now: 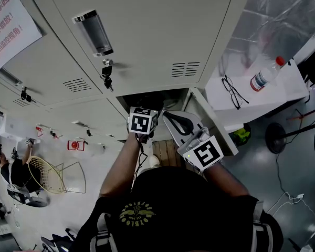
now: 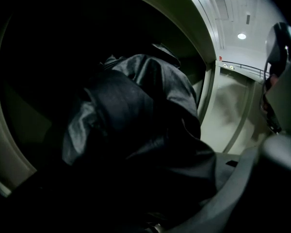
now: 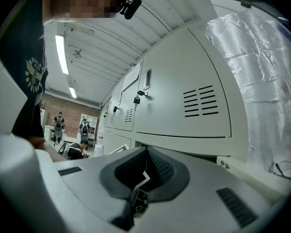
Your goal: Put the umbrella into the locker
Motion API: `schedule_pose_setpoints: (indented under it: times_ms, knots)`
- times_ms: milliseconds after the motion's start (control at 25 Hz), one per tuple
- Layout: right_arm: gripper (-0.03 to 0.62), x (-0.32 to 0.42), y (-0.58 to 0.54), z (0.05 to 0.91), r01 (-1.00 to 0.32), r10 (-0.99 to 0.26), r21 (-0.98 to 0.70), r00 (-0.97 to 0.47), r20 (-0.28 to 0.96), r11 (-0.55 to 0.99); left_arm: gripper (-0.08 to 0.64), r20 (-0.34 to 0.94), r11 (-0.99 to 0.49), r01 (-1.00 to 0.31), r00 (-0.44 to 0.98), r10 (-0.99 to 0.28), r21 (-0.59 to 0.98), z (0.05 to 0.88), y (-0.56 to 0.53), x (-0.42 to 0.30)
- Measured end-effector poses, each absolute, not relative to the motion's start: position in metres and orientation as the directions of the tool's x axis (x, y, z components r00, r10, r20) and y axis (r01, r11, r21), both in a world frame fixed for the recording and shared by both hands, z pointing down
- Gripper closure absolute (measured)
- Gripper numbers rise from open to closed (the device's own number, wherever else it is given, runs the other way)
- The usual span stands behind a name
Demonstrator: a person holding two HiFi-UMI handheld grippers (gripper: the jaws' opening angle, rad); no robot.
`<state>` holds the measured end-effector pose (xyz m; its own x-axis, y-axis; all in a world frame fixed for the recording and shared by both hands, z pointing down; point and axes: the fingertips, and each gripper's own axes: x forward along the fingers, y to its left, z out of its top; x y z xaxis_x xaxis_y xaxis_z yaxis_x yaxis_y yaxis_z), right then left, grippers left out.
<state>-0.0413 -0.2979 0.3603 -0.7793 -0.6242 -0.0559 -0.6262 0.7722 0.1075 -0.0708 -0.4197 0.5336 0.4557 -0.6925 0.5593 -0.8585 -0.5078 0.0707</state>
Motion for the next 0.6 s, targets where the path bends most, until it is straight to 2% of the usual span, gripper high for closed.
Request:
schedule_pose_setpoints:
  times_ms: [600]
  knots:
    - [0.561, -0.041, -0.299, 0.359, -0.622, -0.619, 0.114, -0.783, -0.061, 0.775, 0.267, 0.539, -0.504, -0.862, 0.45, -0.712, 0.053, 0.524, -0.443, -0.065]
